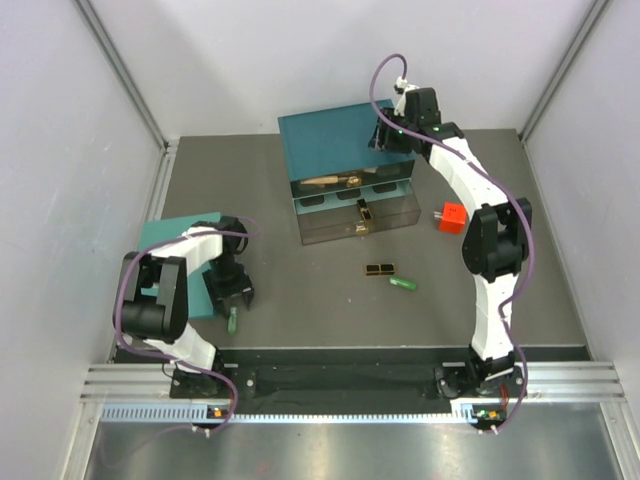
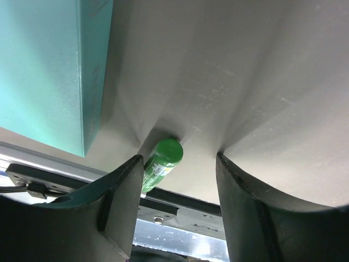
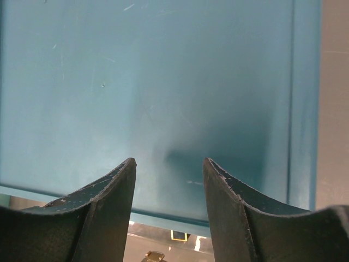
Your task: Organize the makeup
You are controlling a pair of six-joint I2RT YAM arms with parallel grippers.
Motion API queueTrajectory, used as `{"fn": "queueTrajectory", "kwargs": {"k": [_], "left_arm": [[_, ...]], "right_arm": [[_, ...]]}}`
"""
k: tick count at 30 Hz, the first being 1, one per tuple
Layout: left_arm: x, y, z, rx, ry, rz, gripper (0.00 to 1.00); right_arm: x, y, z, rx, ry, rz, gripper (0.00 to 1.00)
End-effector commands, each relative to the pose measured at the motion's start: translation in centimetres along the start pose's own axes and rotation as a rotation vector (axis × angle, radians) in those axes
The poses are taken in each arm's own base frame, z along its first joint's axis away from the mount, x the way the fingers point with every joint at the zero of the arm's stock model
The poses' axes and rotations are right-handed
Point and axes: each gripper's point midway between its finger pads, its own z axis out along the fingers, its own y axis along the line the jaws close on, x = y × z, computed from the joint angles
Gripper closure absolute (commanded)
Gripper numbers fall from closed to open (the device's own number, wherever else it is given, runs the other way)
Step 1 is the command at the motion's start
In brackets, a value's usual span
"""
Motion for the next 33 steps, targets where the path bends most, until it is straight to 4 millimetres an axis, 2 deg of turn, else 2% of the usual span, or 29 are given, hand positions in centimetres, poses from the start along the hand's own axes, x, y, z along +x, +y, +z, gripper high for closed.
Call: {"fn": "queueTrajectory", "kwargs": {"k": [1, 5, 8, 9, 12, 13, 17, 20, 21, 22, 23, 24, 26, 27, 29, 30, 32, 33], "left_arm": [[0.4, 1.2, 1.5, -0.074, 0.023, -0.030, 0.40], [0.7, 0.9, 2.2, -0.073, 0.052, -0.020, 0.48], [0.9, 0.5, 2.7, -0.063, 0.072, 0.000, 0.61], [1.0, 0.3, 2.8, -0.055, 0.078, 0.004, 0.74], [0.8, -0.2, 2.9, -0.028, 0.080, 0.021, 0.97], [0.8, -0.3, 2.8, -0.026, 0.079, 0.025, 1.00], [0.0, -1.1, 1.8, 0.008, 0.054, 0.049, 1.00], [-1.7, -2.6, -0.3, 0.063, 0.001, 0.079, 1.00], [-3.3, -3.7, -1.9, 0.097, -0.051, 0.081, 1.00], [-3.9, -4.3, -2.9, 0.112, -0.074, 0.090, 1.00], [-4.3, -5.4, -4.0, 0.162, -0.090, 0.102, 1.00], [-5.9, -6.6, -6.0, 0.205, -0.148, 0.107, 1.00], [-7.3, -8.2, -8.1, 0.265, -0.209, 0.127, 1.00], [-8.7, -9.4, -10.0, 0.311, -0.267, 0.137, 1.00], [-10.2, -11.4, -11.9, 0.378, -0.336, 0.159, 1.00], [-10.7, -12.9, -13.5, 0.444, -0.366, 0.179, 1.00], [-12.0, -15.1, -14.8, 0.511, -0.415, 0.196, 1.00], [-12.2, -16.5, -16.3, 0.560, -0.441, 0.222, 1.00]], "right_arm": [[-2.9, -0.1, -1.8, -0.023, -0.083, 0.009, 0.48], [-3.0, -0.5, -2.1, -0.020, -0.088, 0.018, 0.48], [-3.0, -0.8, -2.3, -0.017, -0.090, 0.026, 0.48], [-2.9, -0.8, -2.3, -0.019, -0.089, 0.025, 0.47], [-2.9, -1.0, -2.4, -0.015, -0.091, 0.027, 0.48], [-2.8, -0.9, -2.4, -0.016, -0.089, 0.027, 0.47], [-2.8, -0.9, -2.6, -0.019, -0.088, 0.029, 0.48], [-3.0, -0.7, -2.7, -0.021, -0.095, 0.023, 0.47], [-3.0, -0.8, -2.8, -0.018, -0.096, 0.023, 0.48], [-3.2, -0.7, -2.9, -0.019, -0.100, 0.020, 0.47], [-3.3, -0.7, -3.0, -0.020, -0.103, 0.016, 0.47], [-3.3, -0.7, -3.1, -0.019, -0.104, 0.016, 0.47], [-3.7, -0.4, -3.3, -0.025, -0.112, 0.015, 0.47], [-3.9, -0.4, -3.5, -0.023, -0.118, 0.016, 0.47], [-4.1, -0.2, -3.8, -0.027, -0.124, 0.012, 0.47], [-4.2, -0.1, -3.9, -0.026, -0.128, 0.011, 0.47], [-4.4, -0.2, -4.5, -0.014, -0.141, 0.002, 0.47], [-4.7, -0.2, -4.7, -0.010, -0.156, -0.004, 0.47]]}}
